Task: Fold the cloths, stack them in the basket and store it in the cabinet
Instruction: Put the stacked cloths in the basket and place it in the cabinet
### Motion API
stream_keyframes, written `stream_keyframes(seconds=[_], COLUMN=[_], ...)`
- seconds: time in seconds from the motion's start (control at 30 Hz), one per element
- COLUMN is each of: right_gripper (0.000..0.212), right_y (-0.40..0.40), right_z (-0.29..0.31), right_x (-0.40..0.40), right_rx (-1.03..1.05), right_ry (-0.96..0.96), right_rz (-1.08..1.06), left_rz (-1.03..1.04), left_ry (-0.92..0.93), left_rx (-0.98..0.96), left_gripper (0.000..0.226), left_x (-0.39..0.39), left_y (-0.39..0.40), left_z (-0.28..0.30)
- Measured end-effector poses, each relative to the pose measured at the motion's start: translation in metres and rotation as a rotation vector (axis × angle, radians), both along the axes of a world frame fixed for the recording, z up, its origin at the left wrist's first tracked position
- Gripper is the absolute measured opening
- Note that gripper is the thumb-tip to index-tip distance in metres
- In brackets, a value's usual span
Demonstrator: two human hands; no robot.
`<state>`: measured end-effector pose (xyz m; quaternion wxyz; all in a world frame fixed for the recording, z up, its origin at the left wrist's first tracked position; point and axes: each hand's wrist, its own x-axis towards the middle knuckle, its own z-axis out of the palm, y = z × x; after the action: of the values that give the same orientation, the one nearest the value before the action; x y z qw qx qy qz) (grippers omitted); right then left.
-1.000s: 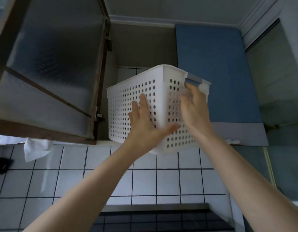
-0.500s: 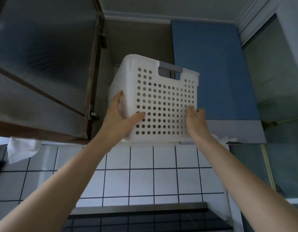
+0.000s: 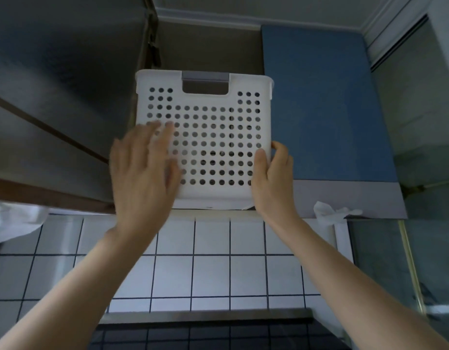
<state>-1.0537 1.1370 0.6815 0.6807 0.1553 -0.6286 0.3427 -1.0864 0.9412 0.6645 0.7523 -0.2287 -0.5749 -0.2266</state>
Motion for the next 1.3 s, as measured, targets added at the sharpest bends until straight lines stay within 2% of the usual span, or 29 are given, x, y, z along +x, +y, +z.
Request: stream_keyframes(seconds=[0.07, 0.13, 0.3, 0.4, 0.57, 0.8, 1.03, 1.3], right_gripper=[0.040, 0.039, 0.044, 0.051, 0.057, 0.038, 0.034, 0.033], right_y=[0.003, 0.006, 0.023, 0.032, 0.039, 0.031, 0.026, 0.034], right_z=[0.005, 0.011, 0.013, 0.012, 0.012, 0.032, 0.043, 0.043], right_x=[-0.003, -0.005, -0.020, -0.033, -0.064, -0.111, -0.149, -0.169], right_rx=[0.002, 0.023, 0.168, 0.227, 0.224, 0.159, 0.187, 0.171], right_ry=[-0.006, 0.008, 0.008, -0.082, -0.352, -0.665, -0.725, -0.658], right_rz=[0.011, 0.015, -0.016, 0.006, 0.095, 0.045, 0.021, 0.038], left_rz=[0.177, 0.260, 0.398, 0.445, 0.473, 0.448, 0.424, 0.429], left_ry=[0.034, -0.021, -0.117, -0.141, -0.226, -0.456, -0.569, -0.563], left_rx=[-0.194, -0.313, -0.337, -0.355, -0.414, -0.445, -0.496, -0.493], left_gripper=[0.050, 0.056, 0.064, 0.063, 0.058, 0.056, 0.085, 0.081], left_x=[0.004, 0.001, -0.021, -0.036, -0.078, -0.132, -0.164, -0.172], left_y=[0.015, 0.030, 0.045, 0.053, 0.056, 0.044, 0.037, 0.036], left_z=[-0.005, -0.008, -0.010, -0.010, -0.010, -0.023, -0.027, -0.030])
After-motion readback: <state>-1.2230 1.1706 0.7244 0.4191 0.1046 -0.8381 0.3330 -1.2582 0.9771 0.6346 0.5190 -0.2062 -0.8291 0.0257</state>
